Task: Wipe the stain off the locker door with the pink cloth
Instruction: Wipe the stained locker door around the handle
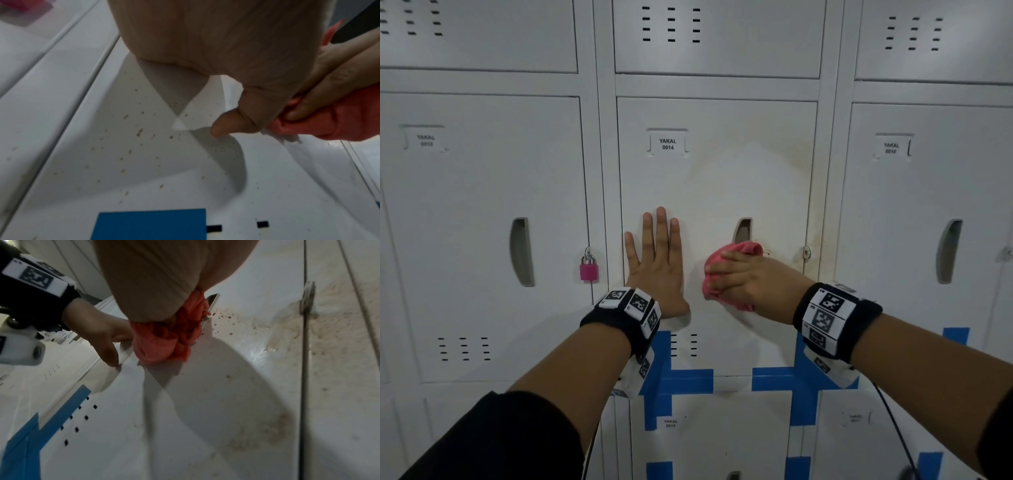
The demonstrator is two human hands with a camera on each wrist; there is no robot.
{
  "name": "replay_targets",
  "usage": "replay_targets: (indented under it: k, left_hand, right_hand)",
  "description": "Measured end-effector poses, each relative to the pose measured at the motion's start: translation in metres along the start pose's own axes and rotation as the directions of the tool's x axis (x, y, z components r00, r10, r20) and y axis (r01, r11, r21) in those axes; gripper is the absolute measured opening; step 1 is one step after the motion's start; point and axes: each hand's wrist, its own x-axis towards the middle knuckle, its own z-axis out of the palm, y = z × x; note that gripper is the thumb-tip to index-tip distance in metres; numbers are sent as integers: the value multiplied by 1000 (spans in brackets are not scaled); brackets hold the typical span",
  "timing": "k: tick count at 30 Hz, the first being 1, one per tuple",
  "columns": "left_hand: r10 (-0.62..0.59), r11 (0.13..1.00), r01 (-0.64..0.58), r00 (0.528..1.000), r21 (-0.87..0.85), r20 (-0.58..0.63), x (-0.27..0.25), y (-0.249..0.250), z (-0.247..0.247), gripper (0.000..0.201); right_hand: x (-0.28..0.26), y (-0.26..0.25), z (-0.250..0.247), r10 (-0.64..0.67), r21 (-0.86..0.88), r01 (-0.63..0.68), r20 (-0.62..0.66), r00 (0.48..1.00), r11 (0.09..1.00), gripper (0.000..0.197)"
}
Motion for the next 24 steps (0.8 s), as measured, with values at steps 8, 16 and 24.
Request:
replay_targets:
  k: [8,16,24]
  left_hand:
    - [-38,999,35,996,-31,-75,0,6,3,118]
    - [-34,999,34,997,-3,-68,1,5,5,127]
    - [-43,999,43,986,-6,-160,2,8,10,110]
  right_hand:
    - [20,16,-40,275,75,-268,-413,868,960,32]
    - [31,20,-8,369,10,-382,-285,885,924,48]
    - [24,-3,7,210,40,-207,-223,952,978,38]
